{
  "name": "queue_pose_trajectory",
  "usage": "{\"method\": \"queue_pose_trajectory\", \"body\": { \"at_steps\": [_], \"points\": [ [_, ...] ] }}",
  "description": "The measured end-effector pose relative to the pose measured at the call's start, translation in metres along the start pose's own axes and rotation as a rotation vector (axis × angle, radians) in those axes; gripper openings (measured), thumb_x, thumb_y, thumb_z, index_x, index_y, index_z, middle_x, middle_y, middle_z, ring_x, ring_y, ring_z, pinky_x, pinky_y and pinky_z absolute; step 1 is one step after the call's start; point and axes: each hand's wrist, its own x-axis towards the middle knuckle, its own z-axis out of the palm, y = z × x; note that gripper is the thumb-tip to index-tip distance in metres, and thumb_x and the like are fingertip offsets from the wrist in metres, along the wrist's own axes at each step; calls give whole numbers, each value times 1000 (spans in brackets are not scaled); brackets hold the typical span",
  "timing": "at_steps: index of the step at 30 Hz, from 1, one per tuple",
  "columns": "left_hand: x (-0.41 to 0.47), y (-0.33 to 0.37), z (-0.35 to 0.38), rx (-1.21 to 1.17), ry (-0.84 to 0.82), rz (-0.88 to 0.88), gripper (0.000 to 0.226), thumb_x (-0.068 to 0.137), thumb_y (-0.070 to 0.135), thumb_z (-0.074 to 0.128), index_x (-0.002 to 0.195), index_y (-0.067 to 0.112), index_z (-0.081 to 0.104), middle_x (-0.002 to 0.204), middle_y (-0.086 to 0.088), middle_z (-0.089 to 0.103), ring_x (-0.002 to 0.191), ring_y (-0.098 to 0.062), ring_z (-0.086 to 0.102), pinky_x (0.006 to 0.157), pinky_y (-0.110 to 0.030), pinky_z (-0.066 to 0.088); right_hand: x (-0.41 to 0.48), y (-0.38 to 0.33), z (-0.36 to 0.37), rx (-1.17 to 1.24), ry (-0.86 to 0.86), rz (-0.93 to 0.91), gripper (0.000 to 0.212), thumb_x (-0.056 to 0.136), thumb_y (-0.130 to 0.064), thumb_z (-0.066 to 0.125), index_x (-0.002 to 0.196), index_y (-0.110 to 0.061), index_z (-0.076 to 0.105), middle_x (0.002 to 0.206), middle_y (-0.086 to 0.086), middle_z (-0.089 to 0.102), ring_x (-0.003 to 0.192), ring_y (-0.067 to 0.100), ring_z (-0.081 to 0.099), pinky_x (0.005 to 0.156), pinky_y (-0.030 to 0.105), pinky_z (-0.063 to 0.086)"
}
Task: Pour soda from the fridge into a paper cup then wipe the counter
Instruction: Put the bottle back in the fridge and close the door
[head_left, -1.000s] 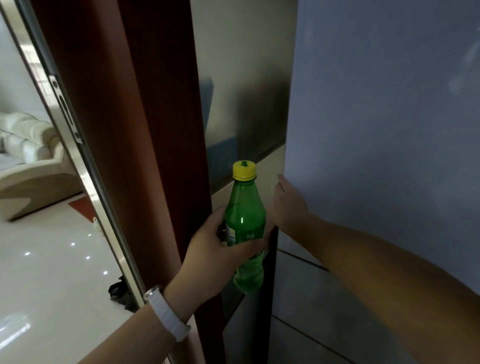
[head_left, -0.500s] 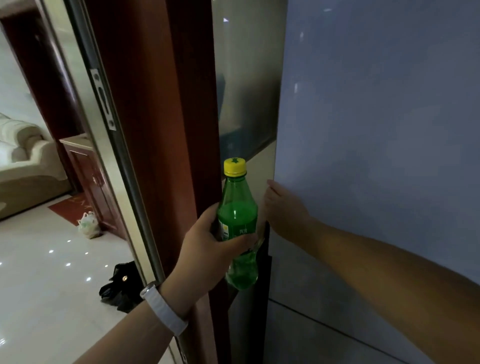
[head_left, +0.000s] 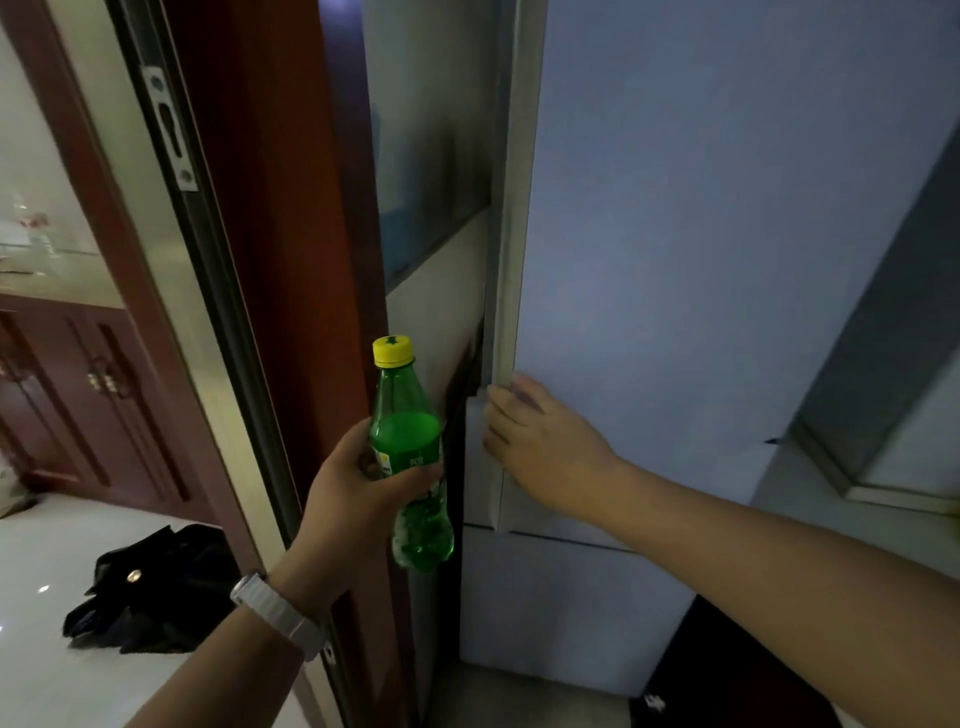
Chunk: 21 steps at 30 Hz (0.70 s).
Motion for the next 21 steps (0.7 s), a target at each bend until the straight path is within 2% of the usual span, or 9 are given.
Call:
{"method": "queue_pose_trajectory", "body": {
  "at_steps": [3, 6, 11, 14, 16, 21],
  "points": [
    [-16, -2, 9, -10, -36, -18, 51, 58, 21, 88, 104, 28, 68, 93, 2, 76, 86, -17, 72, 77, -36, 55, -28, -8, -35, 9, -75, 25, 25, 84, -20, 63, 106, -10, 71, 118, 17, 64, 126, 33, 50, 114, 54, 19],
    [-33, 1, 20, -9, -79, -16, 47, 66, 7, 87, 104, 27, 68, 92, 3, 76, 84, -13, 72, 75, -31, 53, -54, -14, -68, 7, -167, 48, 31, 89, -19, 49, 113, -9, 66, 127, 18, 58, 133, 34, 40, 116, 57, 11],
    [-62, 10, 40, -53, -115, -2, 44, 68, 0, 83, 106, 18, 68, 92, -4, 76, 82, -15, 72, 69, -24, 55, -99, -16, -110, 68, -195, 62, 27, 89, -22, 50, 107, -10, 66, 127, 16, 58, 134, 32, 39, 116, 57, 12],
    [-83, 14, 55, -82, -134, -9, 43, 67, 0, 85, 102, 17, 69, 93, -7, 76, 84, -20, 72, 75, -33, 54, -127, -16, -134, 96, -195, 89, 27, 91, -24, 50, 106, -9, 67, 127, 16, 58, 135, 31, 39, 116, 58, 16],
    [-98, 16, 66, -90, -148, -21, 44, 62, 7, 88, 100, 20, 69, 93, -6, 76, 86, -22, 72, 77, -37, 54, -146, -17, -150, 115, -201, 105, 28, 90, -26, 54, 108, -9, 67, 129, 16, 58, 136, 32, 38, 115, 59, 21],
    [-141, 33, 99, -91, -183, -2, 44, 67, 2, 85, 104, 18, 68, 92, -3, 76, 86, -19, 72, 78, -35, 56, -195, -17, -186, 156, -219, 189, 33, 87, -28, 54, 110, -7, 66, 131, 17, 57, 137, 32, 38, 113, 60, 26]
  ]
}}
